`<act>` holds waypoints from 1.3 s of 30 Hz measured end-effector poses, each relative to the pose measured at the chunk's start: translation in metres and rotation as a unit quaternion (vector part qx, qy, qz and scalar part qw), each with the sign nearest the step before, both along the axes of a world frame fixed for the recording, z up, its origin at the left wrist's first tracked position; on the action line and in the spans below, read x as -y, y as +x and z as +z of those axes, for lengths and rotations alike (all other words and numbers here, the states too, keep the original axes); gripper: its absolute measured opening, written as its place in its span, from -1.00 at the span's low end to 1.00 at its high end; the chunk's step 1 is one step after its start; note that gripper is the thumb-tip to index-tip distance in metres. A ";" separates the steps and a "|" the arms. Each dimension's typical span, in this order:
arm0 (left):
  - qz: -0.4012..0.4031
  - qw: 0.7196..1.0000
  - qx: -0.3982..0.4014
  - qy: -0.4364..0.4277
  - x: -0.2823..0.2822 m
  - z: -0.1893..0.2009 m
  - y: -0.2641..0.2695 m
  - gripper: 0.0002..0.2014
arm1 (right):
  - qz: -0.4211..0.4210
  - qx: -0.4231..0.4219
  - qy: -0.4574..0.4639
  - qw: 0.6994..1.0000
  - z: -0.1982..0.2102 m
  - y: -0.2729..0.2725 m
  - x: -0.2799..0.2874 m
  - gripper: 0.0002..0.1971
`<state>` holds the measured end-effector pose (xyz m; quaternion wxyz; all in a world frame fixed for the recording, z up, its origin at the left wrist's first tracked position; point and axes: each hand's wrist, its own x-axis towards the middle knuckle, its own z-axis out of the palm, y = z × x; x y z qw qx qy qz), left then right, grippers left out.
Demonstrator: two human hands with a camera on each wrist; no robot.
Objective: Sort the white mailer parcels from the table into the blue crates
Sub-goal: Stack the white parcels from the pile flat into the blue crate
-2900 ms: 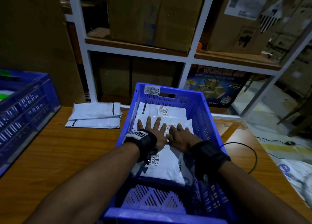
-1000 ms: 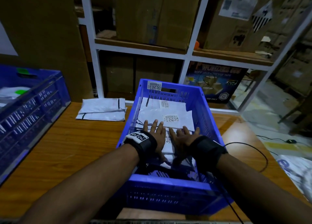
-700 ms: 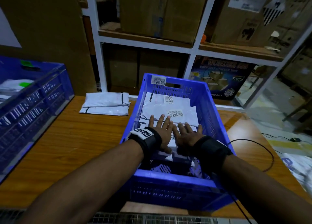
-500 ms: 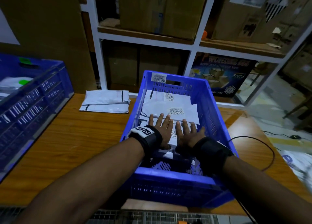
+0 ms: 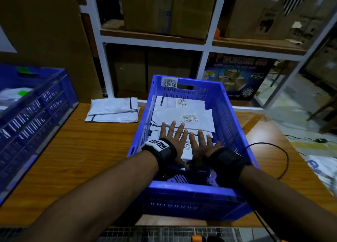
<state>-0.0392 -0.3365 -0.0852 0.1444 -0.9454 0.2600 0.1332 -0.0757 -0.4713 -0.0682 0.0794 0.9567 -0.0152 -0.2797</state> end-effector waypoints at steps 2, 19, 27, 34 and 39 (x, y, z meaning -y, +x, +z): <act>0.004 1.000 0.006 0.000 0.000 -0.003 -0.001 0.33 | -0.001 -0.001 0.004 1.000 -0.004 0.001 0.000 0.24; 0.024 0.999 -0.040 -0.007 0.000 0.011 -0.002 0.39 | 0.005 -0.018 0.037 0.999 0.003 0.003 0.005 0.37; 0.033 0.994 -0.098 0.019 0.000 0.039 0.000 0.52 | 0.023 -0.020 0.031 0.999 0.019 0.006 0.010 0.19; 0.052 0.991 -0.116 -0.041 -0.002 0.067 0.008 -0.06 | 0.046 -0.036 0.072 0.996 0.037 0.024 0.021 -0.09; 0.059 0.989 -0.123 -0.048 -0.008 0.067 0.012 -0.01 | 0.052 -0.079 0.048 0.994 0.037 0.024 0.020 0.20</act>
